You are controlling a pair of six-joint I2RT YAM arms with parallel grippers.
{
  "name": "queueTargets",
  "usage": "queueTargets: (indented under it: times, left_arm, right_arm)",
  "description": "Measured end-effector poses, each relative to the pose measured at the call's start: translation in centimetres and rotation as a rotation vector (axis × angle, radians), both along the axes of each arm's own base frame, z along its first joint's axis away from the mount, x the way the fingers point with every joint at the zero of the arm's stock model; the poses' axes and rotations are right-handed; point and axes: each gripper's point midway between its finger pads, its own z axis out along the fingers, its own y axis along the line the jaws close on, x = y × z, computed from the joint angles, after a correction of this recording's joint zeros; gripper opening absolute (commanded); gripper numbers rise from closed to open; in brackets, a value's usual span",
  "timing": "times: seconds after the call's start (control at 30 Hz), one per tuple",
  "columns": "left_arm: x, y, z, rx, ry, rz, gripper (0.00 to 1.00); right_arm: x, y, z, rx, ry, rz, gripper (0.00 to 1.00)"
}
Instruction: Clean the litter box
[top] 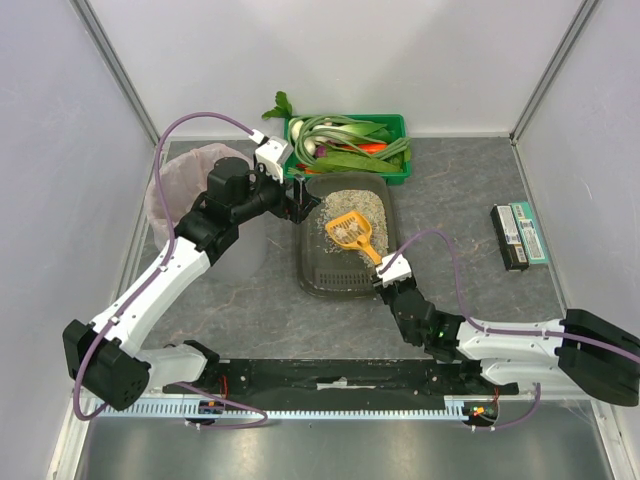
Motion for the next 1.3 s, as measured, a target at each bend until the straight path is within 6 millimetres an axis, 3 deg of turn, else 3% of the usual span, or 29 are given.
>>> queueTargets:
  times: [0.13, 0.37, 0.63, 0.97, 1.3]
  left_arm:
    - [-0.2, -0.1, 0.2, -0.011, 0.002, -0.008, 0.87]
    - [-0.3, -0.2, 0.3, -0.014, 0.003, -0.013, 0.87]
    - [-0.3, -0.2, 0.3, -0.014, 0.002, -0.013, 0.87]
    - [-0.4, -0.1, 0.4, -0.014, 0.000, -0.012, 0.87]
    - [-0.4, -0.1, 0.4, -0.014, 0.000, -0.012, 0.87]
  right_arm:
    - [0.2, -0.7, 0.3, 0.003, -0.007, -0.044, 0.00]
    - [0.3, -0.1, 2.0, 0.043, -0.026, -0.027, 0.00]
    - [0.1, 0.7, 2.0, 0.049, -0.012, 0.016, 0.00]
    - [0.6, -0.7, 1.8, 0.021, 0.004, -0.056, 0.00]
    - [0.7, -0.3, 1.9, 0.088, 0.020, -0.036, 0.00]
